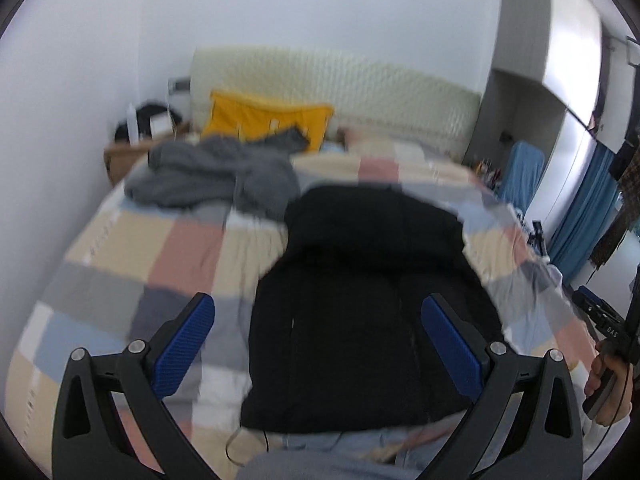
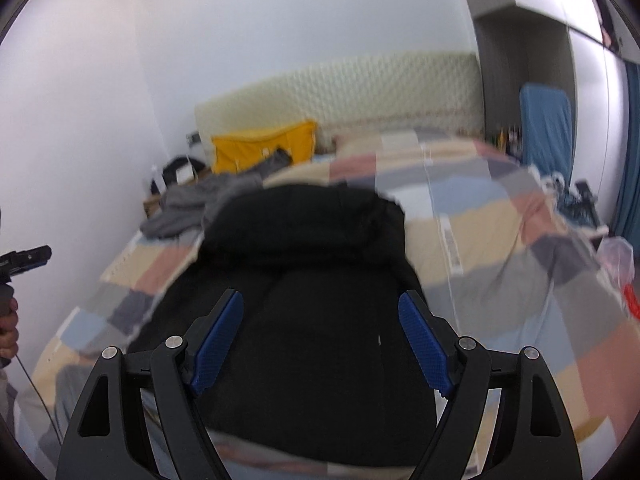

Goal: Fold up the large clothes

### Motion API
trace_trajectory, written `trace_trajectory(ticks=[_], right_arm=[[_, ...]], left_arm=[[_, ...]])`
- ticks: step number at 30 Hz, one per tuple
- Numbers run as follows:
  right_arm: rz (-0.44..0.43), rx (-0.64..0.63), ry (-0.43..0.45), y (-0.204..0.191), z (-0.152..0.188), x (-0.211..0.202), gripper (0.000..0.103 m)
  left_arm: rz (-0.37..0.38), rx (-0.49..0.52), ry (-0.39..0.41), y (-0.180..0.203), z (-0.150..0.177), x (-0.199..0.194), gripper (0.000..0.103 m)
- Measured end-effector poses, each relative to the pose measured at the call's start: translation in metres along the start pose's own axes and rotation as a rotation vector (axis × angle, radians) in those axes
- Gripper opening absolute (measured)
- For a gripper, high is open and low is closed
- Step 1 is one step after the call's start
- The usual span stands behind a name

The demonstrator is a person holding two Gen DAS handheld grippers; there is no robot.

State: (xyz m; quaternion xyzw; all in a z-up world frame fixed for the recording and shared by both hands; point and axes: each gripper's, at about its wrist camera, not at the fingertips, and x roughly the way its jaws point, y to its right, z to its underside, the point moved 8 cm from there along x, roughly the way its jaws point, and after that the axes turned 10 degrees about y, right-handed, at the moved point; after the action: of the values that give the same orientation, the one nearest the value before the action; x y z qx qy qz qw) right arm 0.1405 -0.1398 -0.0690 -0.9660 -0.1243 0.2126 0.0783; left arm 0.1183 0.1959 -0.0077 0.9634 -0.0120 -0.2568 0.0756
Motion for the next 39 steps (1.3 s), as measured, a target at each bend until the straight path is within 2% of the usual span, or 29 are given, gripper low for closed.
trace_trajectory(ticks=[6, 10, 13, 15, 23, 26, 29, 34, 39], right_arm=[[-0.005, 0.035, -0.096, 0.023, 0.042, 0.015, 0.079], [-0.044, 0.171, -0.142, 0.051, 0.062, 0.030, 0.079], [-0.031, 0.203, -0.200, 0.067, 0.075, 0.042, 0.079], [-0.039, 0.218, -0.244, 0.069, 0.083, 0.049, 0.079], [-0.059, 0.276, -0.445, 0.081, 0.115, 0.077, 0.079], [-0.012, 0.305, -0.508, 0.096, 0.129, 0.086, 0.079], [0.020, 0.350, -0.565, 0.109, 0.141, 0.095, 0.079], [0.128, 0.527, -0.640, 0.146, 0.166, 0.105, 0.081], [0.099, 0.618, -0.694, 0.151, 0.178, 0.108, 0.085]], left_arm=[[0.034, -0.132, -0.171, -0.028, 0.061, 0.047, 0.103], [0.044, -0.214, -0.321, -0.044, 0.105, 0.080, 0.103], [0.051, -0.247, -0.388, -0.055, 0.124, 0.092, 0.102], [0.099, -0.316, -0.429, -0.059, 0.129, 0.098, 0.102], [0.112, -0.359, -0.535, -0.061, 0.141, 0.114, 0.102], [0.128, -0.388, -0.557, -0.061, 0.145, 0.117, 0.102], [0.110, -0.398, -0.570, -0.064, 0.148, 0.117, 0.102], [0.101, -0.421, -0.596, -0.068, 0.154, 0.121, 0.102], [0.104, -0.436, -0.628, -0.068, 0.159, 0.128, 0.102]])
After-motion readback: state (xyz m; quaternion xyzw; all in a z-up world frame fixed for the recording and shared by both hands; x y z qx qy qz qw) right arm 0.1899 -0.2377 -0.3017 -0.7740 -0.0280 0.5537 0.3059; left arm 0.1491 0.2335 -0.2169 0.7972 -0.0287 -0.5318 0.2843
